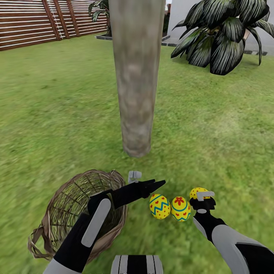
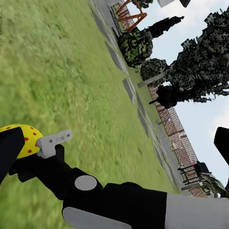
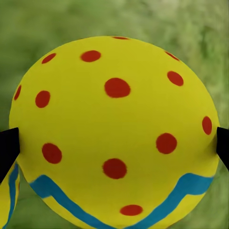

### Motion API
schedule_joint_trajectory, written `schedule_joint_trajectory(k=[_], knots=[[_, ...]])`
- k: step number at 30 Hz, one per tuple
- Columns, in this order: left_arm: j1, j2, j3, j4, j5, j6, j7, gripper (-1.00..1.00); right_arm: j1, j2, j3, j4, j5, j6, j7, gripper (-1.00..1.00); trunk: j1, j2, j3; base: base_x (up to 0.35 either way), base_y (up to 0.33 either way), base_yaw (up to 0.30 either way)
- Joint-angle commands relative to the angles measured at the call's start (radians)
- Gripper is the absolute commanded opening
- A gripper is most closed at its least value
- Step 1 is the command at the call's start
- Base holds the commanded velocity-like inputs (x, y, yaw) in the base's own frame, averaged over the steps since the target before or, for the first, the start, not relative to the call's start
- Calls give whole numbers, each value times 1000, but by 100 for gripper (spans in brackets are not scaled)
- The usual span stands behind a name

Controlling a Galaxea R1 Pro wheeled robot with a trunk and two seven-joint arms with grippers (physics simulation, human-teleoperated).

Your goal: Take the three Easter eggs out of the wicker basket on the lawn in the garden, then place them on the lawn next to a single tree (choose any tree) so that all three eggs are next to the same tree and none are left in the basket.

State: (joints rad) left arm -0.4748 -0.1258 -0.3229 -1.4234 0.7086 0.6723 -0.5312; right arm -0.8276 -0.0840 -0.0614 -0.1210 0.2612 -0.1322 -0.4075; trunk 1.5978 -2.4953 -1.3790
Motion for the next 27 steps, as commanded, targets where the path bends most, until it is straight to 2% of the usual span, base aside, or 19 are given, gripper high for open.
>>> schedule_joint_trajectory(k=[1, 5, 11, 24, 27], knots=[[0, 0, 1, -1, 7, 7, 0, 100, -1, 0, -6, 1, 7, -5, -2, -100, 2, -5, -4, 0, 0, 0], [0, 1, 1, -3, 8, 7, -1, 100, -1, -1, -6, 1, 6, 5, -11, -100, 4, -6, -20, 0, 0, 0], [0, 2, 1, -6, 8, 8, -1, 100, -1, -2, -6, 1, 6, 6, -69, -100, 7, -7, -43, 0, 0, 0], [0, 2, 1, -6, 8, 9, -3, 100, -2, 3, 0, -18, 13, -7, -68, -100, 13, -10, -93, 0, 0, 0], [0, 2, 1, -6, 8, 9, -3, 100, -2, 0, -2, -33, 11, -7, -69, -100, 13, -10, -93, 0, 0, 0]])
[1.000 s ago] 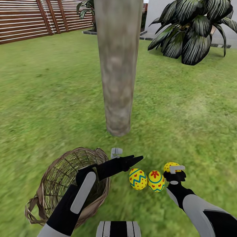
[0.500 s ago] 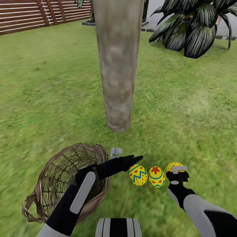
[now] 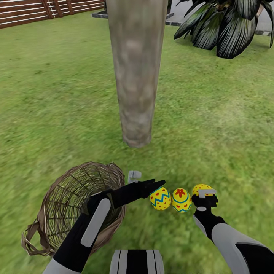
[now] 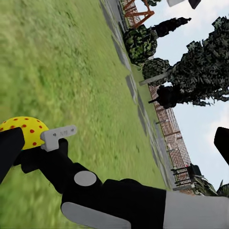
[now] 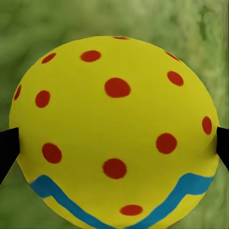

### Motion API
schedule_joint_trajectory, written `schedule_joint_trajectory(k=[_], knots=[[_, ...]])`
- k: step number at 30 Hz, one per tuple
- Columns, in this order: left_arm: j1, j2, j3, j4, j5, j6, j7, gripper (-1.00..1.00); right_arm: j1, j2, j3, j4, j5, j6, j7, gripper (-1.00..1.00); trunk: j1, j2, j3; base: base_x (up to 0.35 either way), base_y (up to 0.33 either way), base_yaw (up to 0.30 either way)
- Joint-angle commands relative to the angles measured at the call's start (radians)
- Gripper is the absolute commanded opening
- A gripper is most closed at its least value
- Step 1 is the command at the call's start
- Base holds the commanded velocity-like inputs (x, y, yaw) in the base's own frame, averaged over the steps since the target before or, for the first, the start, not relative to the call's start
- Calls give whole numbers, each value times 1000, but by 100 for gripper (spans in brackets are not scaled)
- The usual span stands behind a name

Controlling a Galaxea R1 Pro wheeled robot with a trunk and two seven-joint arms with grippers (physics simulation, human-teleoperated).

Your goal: Take the three Easter eggs out of the wicker basket on the lawn in the garden, then place them on the lawn next to a single tree (choose any tree) so that all three eggs are next to the same tree and none are left in the basket.

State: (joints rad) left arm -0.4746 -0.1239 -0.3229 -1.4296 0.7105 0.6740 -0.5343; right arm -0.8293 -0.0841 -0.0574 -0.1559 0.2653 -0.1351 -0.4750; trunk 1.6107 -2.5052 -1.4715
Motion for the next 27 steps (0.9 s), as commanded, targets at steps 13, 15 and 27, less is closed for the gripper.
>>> schedule_joint_trajectory(k=[13, 15, 27], knots=[[-1, 0, 1, 0, 6, 7, 0, 100, -10, -8, -9, -1, 5, -3, -4, -100, 5, -3, -43, 0, 0, 0], [0, 0, 1, 0, 6, 7, 0, 100, -10, -8, -9, -2, 6, -3, -4, -100, 6, -3, -51, 0, 0, 0], [0, 1, 1, 0, 6, 7, 0, 100, -13, -20, -10, -37, 4, -1, -2, -100, 8, -4, -70, 0, 0, 0]])
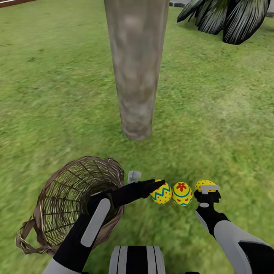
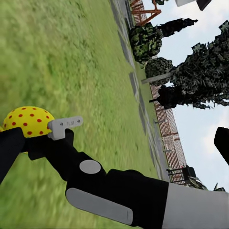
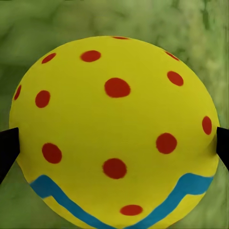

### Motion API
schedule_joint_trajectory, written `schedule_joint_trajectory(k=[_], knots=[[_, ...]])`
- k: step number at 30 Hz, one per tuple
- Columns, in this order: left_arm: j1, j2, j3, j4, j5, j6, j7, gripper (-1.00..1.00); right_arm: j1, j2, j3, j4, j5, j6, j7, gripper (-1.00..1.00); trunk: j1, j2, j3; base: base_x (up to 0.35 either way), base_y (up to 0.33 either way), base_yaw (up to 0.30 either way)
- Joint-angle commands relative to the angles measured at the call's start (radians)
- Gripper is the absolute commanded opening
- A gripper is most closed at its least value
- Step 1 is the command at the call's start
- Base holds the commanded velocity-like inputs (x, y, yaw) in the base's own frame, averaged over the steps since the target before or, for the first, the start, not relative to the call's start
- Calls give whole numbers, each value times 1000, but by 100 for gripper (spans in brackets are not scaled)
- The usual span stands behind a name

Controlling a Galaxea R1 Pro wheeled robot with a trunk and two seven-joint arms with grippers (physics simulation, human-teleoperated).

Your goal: Take the three Easter eggs out of the wicker basket on the lawn in the garden, then place them on the lawn next to a single tree (choose any tree) so that all three eggs are next to the same tree and none are left in the basket.

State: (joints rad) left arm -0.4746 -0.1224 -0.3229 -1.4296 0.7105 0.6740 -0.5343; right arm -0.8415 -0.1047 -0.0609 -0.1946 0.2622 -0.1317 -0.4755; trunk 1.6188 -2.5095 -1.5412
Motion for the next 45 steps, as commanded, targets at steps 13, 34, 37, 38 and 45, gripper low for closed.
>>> schedule_joint_trajectory(k=[13, 34, 37, 38, 45], knots=[[0, 0, 1, 0, 6, 7, 0, 100, 1, 0, -5, 3, 8, -5, 0, 100, 0, 0, -1, 0, 0, 0], [0, 4, 1, 0, 52, 7, 0, 100, 0, 0, -5, 3, 7, -5, 0, 100, -1, 0, 7, 0, 0, 0], [-1, 4, 1, 0, 52, 7, 0, 100, 1, 0, -5, 3, 7, -5, 0, 100, -2, 1, 19, 0, 0, 0], [-1, 4, 1, 0, 52, 7, 0, 100, 0, -1, -5, 2, 6, -5, 2, 100, -3, 1, 23, 0, 0, 0], [-1, 4, 1, 0, 52, 7, 0, 100, 1, 0, -5, 1, 6, -6, 3, 100, -6, 3, 50, 0, 0, 0]])
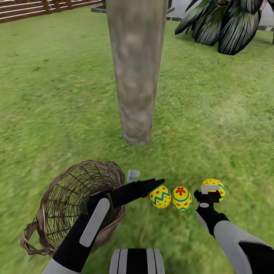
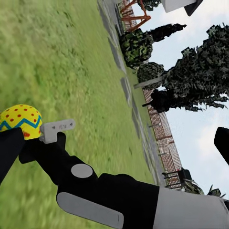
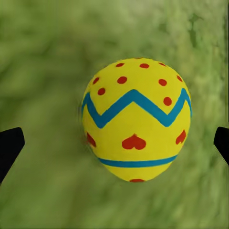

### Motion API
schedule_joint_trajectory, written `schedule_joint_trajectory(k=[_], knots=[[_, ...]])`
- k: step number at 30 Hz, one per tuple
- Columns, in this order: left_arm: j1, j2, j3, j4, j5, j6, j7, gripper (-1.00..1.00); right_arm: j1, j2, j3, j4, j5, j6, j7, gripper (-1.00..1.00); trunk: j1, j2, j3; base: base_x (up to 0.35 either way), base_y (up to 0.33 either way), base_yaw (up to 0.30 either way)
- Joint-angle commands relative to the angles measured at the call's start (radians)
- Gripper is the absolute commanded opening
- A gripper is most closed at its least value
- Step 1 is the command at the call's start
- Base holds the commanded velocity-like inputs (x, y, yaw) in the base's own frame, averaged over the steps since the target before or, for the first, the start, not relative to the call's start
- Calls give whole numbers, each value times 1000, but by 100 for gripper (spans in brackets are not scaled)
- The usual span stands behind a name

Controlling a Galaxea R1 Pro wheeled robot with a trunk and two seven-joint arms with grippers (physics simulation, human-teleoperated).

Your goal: Take the three Easter eggs out of the wicker basket on the lawn in the garden, then place them on the lawn next to a single tree (choose any tree) so that all three eggs are next to the same tree and none are left in the basket.

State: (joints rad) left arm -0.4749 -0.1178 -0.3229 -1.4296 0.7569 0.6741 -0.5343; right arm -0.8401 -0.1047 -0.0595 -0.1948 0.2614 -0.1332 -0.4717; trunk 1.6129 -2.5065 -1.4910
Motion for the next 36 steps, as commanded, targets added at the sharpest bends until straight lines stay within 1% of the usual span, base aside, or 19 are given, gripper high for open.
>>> schedule_joint_trajectory(k=[1, 15, 21, 28, 33, 36], knots=[[0, 0, 1, 0, 6, 7, 0, 100, -1, 1, -6, 1, 7, -4, -1, 100, -1, 0, 3, 0, 0, 0], [0, 0, 1, -1, 6, 7, 0, 100, -1, 5, -5, -4, 9, 0, 7, 100, -7, 3, 58, 0, 0, 0], [0, 0, 1, -1, 6, 7, 0, 100, 7, 5, -4, -83, 7, 17, 7, 100, -10, 5, 81, 0, 0, 0], [-1, 0, 1, 0, 6, 7, 0, 100, 10, 0, -5, -148, 5, 29, 7, 100, -13, 6, 108, 0, 0, 0], [-1, 0, 1, 0, 6, 7, 0, 100, 10, -8, -27, -187, 5, 29, 6, 100, -30, 39, 124, 0, 0, 0], [0, 0, 1, 0, 6, 7, 0, 100, 10, -16, -33, -207, 5, 30, 5, 100, -42, 60, 133, 0, 0, 0]])
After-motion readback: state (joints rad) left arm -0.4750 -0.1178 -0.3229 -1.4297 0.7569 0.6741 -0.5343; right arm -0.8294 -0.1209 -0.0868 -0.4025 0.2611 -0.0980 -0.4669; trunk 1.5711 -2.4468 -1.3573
